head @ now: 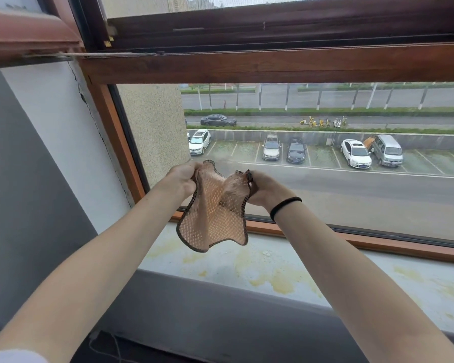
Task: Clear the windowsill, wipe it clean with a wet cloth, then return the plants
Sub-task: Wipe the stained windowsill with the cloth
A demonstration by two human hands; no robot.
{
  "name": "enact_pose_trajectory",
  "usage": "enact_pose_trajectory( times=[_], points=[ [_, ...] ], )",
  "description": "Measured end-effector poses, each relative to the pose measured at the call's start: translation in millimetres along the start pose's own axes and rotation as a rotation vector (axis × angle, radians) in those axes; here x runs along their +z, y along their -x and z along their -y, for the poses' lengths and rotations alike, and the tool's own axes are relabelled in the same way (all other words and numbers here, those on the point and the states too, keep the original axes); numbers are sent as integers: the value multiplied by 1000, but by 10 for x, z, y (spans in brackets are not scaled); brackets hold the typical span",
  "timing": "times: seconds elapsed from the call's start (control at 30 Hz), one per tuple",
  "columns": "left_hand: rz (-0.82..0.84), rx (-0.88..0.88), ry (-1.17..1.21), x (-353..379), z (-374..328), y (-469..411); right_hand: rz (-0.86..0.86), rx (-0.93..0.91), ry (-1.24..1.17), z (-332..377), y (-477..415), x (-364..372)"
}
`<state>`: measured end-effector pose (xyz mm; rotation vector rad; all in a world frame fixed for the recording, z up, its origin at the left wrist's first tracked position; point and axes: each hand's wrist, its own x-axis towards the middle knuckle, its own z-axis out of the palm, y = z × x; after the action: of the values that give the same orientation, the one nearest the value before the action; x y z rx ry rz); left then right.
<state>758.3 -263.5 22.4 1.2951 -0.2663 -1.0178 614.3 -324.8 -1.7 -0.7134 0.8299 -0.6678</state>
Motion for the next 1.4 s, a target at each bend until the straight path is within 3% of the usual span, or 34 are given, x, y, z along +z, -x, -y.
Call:
enact_pose_trajectory(
  times=[0.13, 0.3, 0.43, 0.7, 0.77, 0.83, 0.93, 1.07, 1.13, 1.3, 1.4],
  points=[
    [-20, 67, -113, -2, 18, -36, 77, 0, -9, 67, 219, 23],
    [-263, 523, -546, 61, 144, 136, 85, 17, -34, 108, 266, 48],
    [-89, 761, -827, 228, 408, 344, 133, 1, -59, 90, 200, 93],
    [68, 909, -1078, 269, 592, 403, 203, 15, -140, 115, 65, 8],
    [132, 865, -1089, 254, 560, 394, 198, 16, -61, 113, 54, -20],
    [137, 729, -903, 241, 483, 375, 198, 7, 21, 131, 12, -67],
    [65, 769, -865, 174, 317, 266, 317, -46, 270, 196, 14, -127],
    [468, 593, -1212, 120, 134, 155, 423, -184, 645, 213, 29, -76],
    [534, 536, -1271, 106, 95, 140, 384, -243, 729, 216, 7, -55],
    [512, 451, -1264, 40, -59, 119, 298, -249, 601, 263, -11, -187],
    [559, 336, -1032, -32, -96, 146, 281, -255, 505, 294, 2, -266]
  ],
)
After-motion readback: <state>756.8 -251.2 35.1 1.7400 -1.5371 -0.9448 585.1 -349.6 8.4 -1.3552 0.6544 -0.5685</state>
